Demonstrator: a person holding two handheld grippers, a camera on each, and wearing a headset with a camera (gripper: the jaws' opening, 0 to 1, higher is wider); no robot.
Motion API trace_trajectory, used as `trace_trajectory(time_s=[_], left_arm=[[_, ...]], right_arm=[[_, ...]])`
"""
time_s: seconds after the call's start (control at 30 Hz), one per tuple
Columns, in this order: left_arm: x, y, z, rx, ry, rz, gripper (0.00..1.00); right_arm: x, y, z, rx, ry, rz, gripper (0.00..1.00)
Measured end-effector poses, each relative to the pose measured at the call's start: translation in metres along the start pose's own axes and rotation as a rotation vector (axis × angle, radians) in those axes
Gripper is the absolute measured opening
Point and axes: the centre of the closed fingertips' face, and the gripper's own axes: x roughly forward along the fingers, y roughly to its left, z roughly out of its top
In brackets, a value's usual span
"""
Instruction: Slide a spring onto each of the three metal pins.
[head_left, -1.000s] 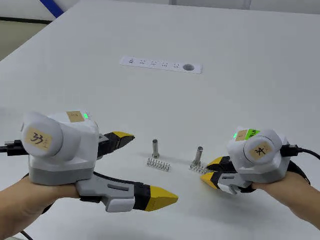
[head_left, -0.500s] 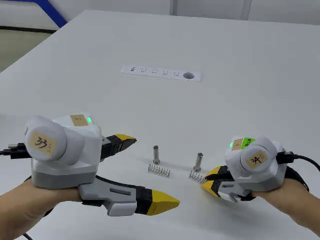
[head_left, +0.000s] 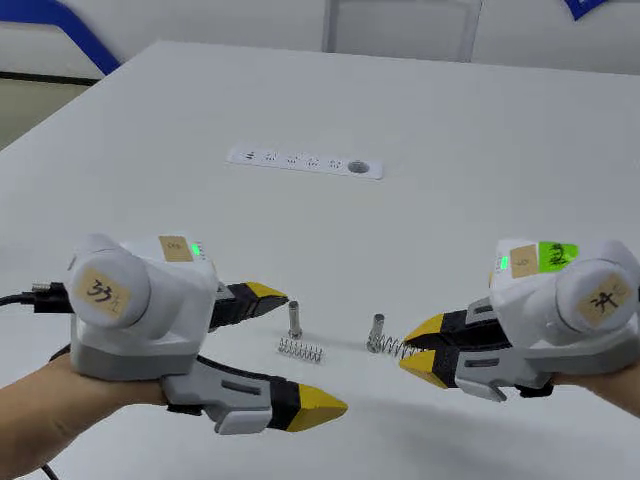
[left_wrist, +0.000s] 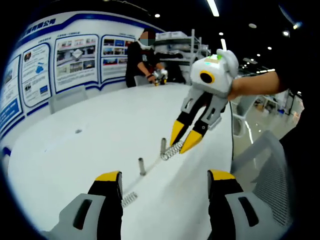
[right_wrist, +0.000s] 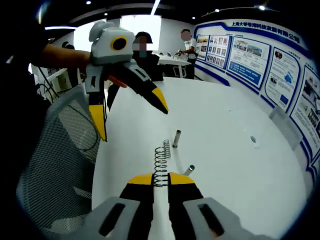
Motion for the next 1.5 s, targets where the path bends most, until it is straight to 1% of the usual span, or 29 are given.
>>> trace_trajectory(time_s=[0.07, 0.1, 0.13, 0.17, 0.23, 0.3, 0.37, 0.43, 0.5, 0.57, 0.63, 0.73, 0.9, 1.07, 1.13, 1.2, 1.37, 1.4, 1.43, 1.47, 1.5], left_arm=[[0.004, -0.005, 0.006, 0.025, 0.0, -0.014, 0.69], [0.008, -0.008, 0.009, 0.049, 0.01, -0.024, 0.7], [0.009, -0.011, 0.009, 0.076, 0.023, -0.035, 0.7], [0.012, -0.013, 0.01, 0.12, 0.034, -0.041, 0.69], [0.016, -0.018, 0.012, 0.168, 0.048, -0.05, 0.64], [0.019, -0.023, 0.014, 0.162, 0.044, -0.062, 0.58], [0.023, -0.03, 0.016, 0.161, 0.04, -0.079, 0.53], [0.027, -0.035, 0.013, 0.17, 0.055, -0.093, 0.47], [0.029, -0.041, 0.011, 0.187, 0.06, -0.11, 0.44], [0.03, -0.043, 0.009, 0.202, 0.067, -0.117, 0.39], [0.03, -0.043, 0.009, 0.206, 0.067, -0.118, 0.33], [0.03, -0.044, 0.01, 0.199, 0.061, -0.124, 0.25], [0.03, -0.05, 0.01, 0.196, 0.058, -0.152, 0.16], [0.027, -0.054, 0.006, 0.219, 0.07, -0.172, 0.13], [0.026, -0.055, 0.005, 0.246, 0.074, -0.178, 0.11], [0.025, -0.054, 0.006, 0.272, 0.07, -0.171, 0.11], [0.022, -0.051, 0.008, 0.265, 0.058, -0.173, 0.1], [0.022, -0.051, 0.009, 0.262, 0.055, -0.171, 0.1], [0.021, -0.049, 0.011, 0.258, 0.051, -0.166, 0.1], [0.02, -0.048, 0.011, 0.256, 0.049, -0.165, 0.1], [0.019, -0.047, 0.013, 0.245, 0.04, -0.162, 0.1]], right_arm=[[-0.006, 0.004, 0.005, -0.033, 0.004, 0.015, 0.1], [-0.01, 0.005, 0.008, -0.059, 0.01, 0.014, 0.1], [-0.012, 0.007, 0.009, -0.067, 0.012, 0.017, 0.1], [-0.015, 0.009, 0.011, -0.082, 0.012, 0.015, 0.1], [-0.018, 0.013, 0.014, -0.082, 0.008, 0.025, 0.1], [-0.018, 0.016, 0.014, -0.091, 0.007, 0.028, 0.1], [-0.017, 0.021, 0.013, -0.092, 0.007, 0.046, 0.1], [-0.015, 0.025, 0.012, -0.091, 0.006, 0.057, 0.1], [-0.015, 0.03, 0.012, -0.101, 0.01, 0.071, 0.1], [-0.015, 0.034, 0.014, -0.107, 0.008, 0.089, 0.1], [-0.015, 0.036, 0.016, -0.116, 0.002, 0.096, 0.1], [-0.016, 0.038, 0.016, -0.126, 0.008, 0.106, 0.1], [-0.017, 0.043, 0.015, -0.138, 0.019, 0.126, 0.1], [-0.017, 0.048, 0.015, -0.166, 0.034, 0.147, 0.1], [-0.017, 0.049, 0.016, -0.168, 0.036, 0.153, 0.1], [-0.016, 0.048, 0.017, -0.177, 0.036, 0.147, 0.1], [-0.017, 0.044, 0.021, -0.188, 0.023, 0.13, 0.12], [-0.018, 0.042, 0.022, -0.179, 0.017, 0.121, 0.12], [-0.019, 0.039, 0.022, -0.152, 0.009, 0.11, 0.13], [-0.02, 0.037, 0.021, -0.145, 0.009, 0.104, 0.12], [-0.021, 0.036, 0.022, -0.126, -0.007, 0.108, 0.12]])
